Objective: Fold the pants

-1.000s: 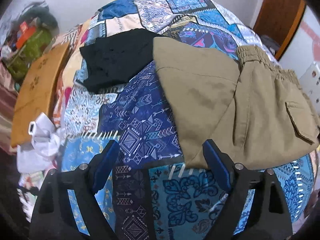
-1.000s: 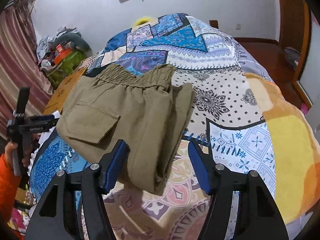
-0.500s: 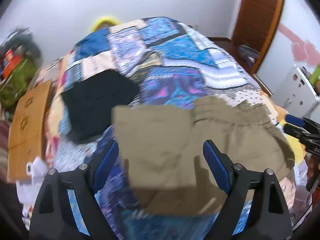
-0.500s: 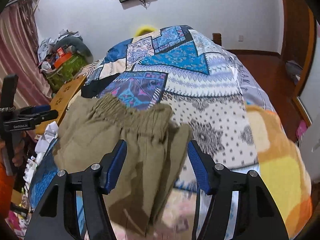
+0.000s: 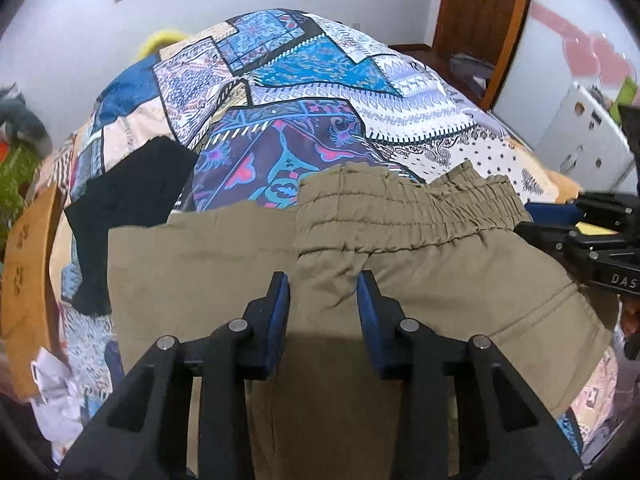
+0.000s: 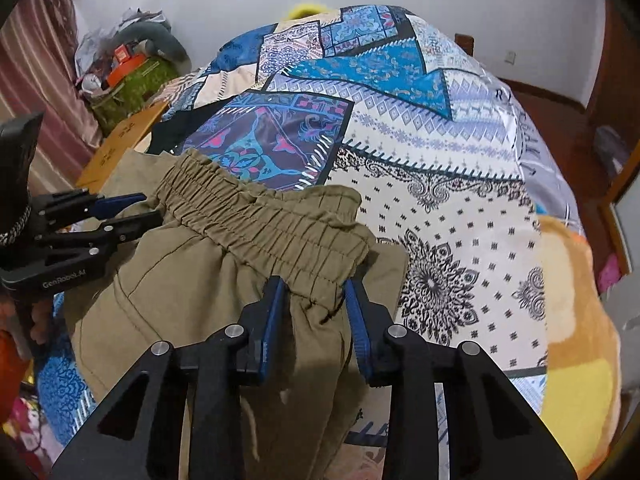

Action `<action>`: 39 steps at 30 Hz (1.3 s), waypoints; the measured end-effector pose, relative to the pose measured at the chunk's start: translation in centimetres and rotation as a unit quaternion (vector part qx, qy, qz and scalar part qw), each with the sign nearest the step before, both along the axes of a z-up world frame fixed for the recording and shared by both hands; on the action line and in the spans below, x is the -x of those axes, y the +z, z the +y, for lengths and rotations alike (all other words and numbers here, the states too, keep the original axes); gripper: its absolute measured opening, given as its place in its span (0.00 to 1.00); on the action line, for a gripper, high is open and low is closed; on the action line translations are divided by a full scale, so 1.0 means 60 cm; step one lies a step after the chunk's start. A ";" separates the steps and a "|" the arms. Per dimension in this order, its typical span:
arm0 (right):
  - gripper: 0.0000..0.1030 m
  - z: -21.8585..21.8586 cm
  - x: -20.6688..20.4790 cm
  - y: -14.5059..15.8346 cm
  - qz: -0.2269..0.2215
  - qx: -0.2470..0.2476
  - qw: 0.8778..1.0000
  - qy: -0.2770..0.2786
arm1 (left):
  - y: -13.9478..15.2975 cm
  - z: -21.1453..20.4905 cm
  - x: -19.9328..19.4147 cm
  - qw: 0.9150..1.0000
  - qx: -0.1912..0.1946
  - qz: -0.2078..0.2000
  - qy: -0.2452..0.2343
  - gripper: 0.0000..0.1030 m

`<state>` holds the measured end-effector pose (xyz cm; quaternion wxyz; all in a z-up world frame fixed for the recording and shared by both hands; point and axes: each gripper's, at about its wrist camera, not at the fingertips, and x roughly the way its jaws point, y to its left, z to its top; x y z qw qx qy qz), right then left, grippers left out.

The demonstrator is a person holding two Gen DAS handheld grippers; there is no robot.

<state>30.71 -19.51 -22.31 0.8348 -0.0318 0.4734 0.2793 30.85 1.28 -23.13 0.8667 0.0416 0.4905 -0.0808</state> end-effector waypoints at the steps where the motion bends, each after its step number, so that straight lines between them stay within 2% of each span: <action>1: 0.28 -0.001 0.000 0.001 0.003 -0.002 1.000 -0.001 | 0.001 0.004 0.002 1.000 0.003 0.000 0.002 0.37; 7: 0.28 -0.015 0.026 0.032 -0.023 0.005 1.000 -0.010 | 0.037 0.052 0.030 0.999 0.002 -0.022 0.027 0.49; 9: 0.35 -0.018 0.033 0.043 -0.032 0.008 0.999 -0.012 | 0.053 0.076 0.043 0.999 0.005 -0.035 0.034 0.49; 11: 0.50 -0.026 0.044 0.055 -0.044 0.003 0.999 -0.014 | 0.066 0.101 0.056 0.998 -0.007 -0.047 0.049 0.51; 13: 0.56 -0.032 0.055 0.064 -0.054 0.000 0.998 -0.018 | 0.067 0.124 0.064 0.997 -0.004 -0.049 0.060 0.58; 17: 0.74 -0.037 0.064 0.063 -0.053 -0.006 0.998 -0.032 | 0.049 0.164 0.073 0.996 0.020 -0.031 0.084 0.68; 19: 0.78 -0.041 0.065 0.052 -0.039 -0.018 0.998 -0.038 | 0.035 0.175 0.073 0.995 0.033 -0.018 0.091 0.71; 22: 0.79 -0.044 0.062 0.027 -0.006 -0.024 0.999 -0.046 | 0.000 0.194 0.064 0.990 0.087 0.030 0.103 0.71; 25: 0.79 -0.050 0.052 -0.004 0.041 -0.046 0.996 -0.059 | -0.023 0.198 0.056 0.985 0.126 0.058 0.105 0.71; 31: 0.78 -0.053 0.042 -0.027 0.078 -0.092 0.991 -0.062 | -0.041 0.198 0.037 0.975 0.177 0.074 0.109 0.75; 36: 0.76 -0.052 0.038 -0.035 0.086 -0.110 0.989 -0.056 | -0.039 0.183 0.024 0.978 0.171 0.065 0.096 0.74; 38: 0.66 -0.051 0.036 -0.034 0.087 -0.120 0.988 -0.050 | -0.034 0.174 0.024 0.981 0.162 0.051 0.090 0.60; 39: 0.64 -0.049 0.036 -0.034 0.086 -0.122 0.988 -0.046 | -0.031 0.169 0.025 0.982 0.161 0.047 0.086 0.55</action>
